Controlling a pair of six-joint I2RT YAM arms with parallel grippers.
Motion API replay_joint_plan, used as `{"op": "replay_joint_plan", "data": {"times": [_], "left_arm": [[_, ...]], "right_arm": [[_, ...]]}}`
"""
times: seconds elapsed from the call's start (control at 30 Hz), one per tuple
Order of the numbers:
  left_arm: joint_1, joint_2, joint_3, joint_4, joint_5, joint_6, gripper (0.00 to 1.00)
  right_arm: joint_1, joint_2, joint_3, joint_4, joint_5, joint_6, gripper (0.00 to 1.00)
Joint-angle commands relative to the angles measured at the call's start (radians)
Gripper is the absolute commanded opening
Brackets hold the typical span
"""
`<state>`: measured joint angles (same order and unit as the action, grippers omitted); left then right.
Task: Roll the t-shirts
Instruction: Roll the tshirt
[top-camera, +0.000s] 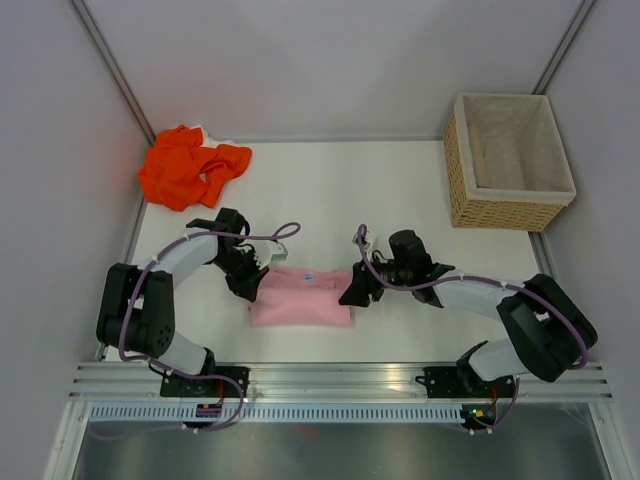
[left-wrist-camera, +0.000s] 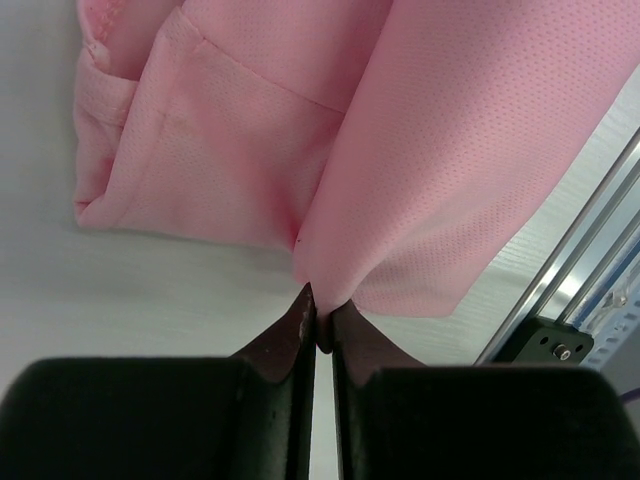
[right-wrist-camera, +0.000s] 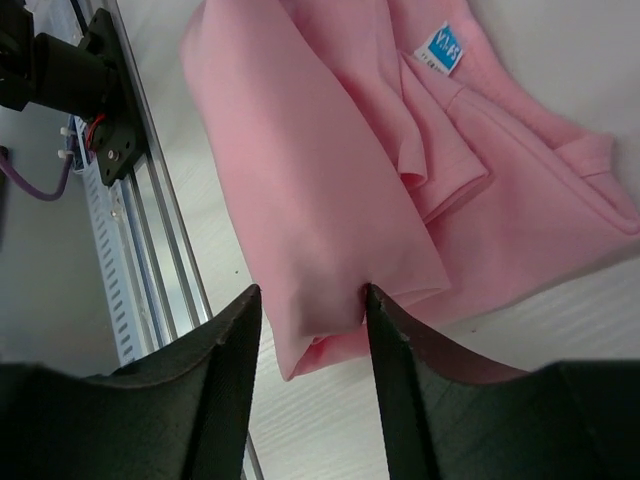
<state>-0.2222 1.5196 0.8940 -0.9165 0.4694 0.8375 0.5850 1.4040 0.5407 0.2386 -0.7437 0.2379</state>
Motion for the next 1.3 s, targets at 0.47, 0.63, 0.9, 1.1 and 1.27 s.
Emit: {"op": "replay_joint_plan", "data": {"times": [0.47, 0.63, 0.9, 1.1, 1.27], "left_arm": [[0.003, -0.147, 0.039, 0.018, 0.159, -0.060, 0.61], [0.001, -0.076, 0.006, 0.079, 0.089, -0.179, 0.30], [0.000, -0.108, -0.032, 0.126, 0.092, -0.219, 0.03], [0.000, -0.203, -0.029, 0.042, 0.130, -0.252, 0.02], [0.000, -0.257, -0.053, -0.002, 0.104, -0.238, 0.02]], "right_arm": [[-0.005, 0.144, -0.033, 0.163, 0.036, 0.161, 0.00], [-0.008, 0.125, -0.071, 0.248, 0.030, 0.227, 0.00], [-0.008, 0.026, -0.117, 0.199, 0.023, 0.239, 0.00], [-0.007, -0.074, -0.166, 0.131, -0.002, 0.304, 0.00], [-0.011, -0.171, -0.188, 0.060, 0.006, 0.308, 0.00]]}}
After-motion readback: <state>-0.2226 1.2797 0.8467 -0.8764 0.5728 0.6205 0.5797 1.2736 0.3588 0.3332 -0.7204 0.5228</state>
